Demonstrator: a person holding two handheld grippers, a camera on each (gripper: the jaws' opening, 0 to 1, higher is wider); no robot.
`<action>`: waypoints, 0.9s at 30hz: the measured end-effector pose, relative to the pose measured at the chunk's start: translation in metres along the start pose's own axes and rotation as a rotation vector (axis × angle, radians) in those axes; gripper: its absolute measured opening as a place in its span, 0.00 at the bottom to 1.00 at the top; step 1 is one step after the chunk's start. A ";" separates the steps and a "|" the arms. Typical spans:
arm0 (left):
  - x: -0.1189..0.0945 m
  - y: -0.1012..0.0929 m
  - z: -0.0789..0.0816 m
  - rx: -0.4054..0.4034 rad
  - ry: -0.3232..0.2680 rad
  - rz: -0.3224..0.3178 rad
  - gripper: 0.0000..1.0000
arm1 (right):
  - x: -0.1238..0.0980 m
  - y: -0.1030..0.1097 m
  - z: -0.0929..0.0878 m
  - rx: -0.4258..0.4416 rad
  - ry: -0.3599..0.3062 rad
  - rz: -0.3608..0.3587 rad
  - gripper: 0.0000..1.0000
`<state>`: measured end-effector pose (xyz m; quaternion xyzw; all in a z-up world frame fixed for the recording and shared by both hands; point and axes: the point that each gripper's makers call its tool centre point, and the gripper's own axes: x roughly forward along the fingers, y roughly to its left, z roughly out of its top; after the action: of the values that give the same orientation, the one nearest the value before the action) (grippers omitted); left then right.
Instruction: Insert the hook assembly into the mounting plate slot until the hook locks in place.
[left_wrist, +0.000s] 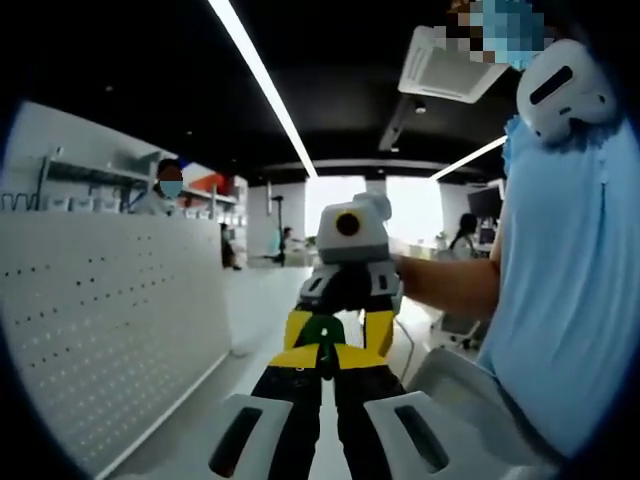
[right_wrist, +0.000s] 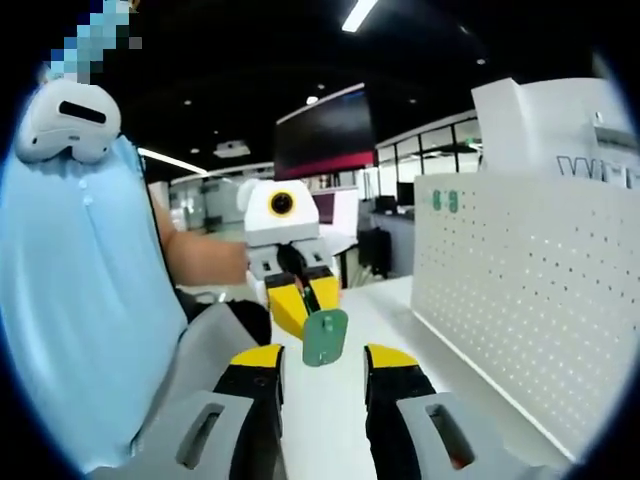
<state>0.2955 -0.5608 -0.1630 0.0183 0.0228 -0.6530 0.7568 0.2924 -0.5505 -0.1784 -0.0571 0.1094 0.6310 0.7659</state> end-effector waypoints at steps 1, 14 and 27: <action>0.000 0.001 0.000 0.002 0.002 0.002 0.03 | 0.000 -0.001 0.000 0.000 -0.003 -0.005 0.36; -0.004 0.011 0.002 0.005 0.001 0.042 0.03 | -0.003 -0.014 0.005 0.011 -0.036 -0.075 0.72; -0.009 0.025 0.003 0.005 -0.001 0.095 0.03 | -0.006 -0.028 0.010 0.024 -0.077 -0.145 0.90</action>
<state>0.3192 -0.5483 -0.1594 0.0207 0.0198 -0.6163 0.7870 0.3200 -0.5600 -0.1688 -0.0315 0.0831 0.5743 0.8138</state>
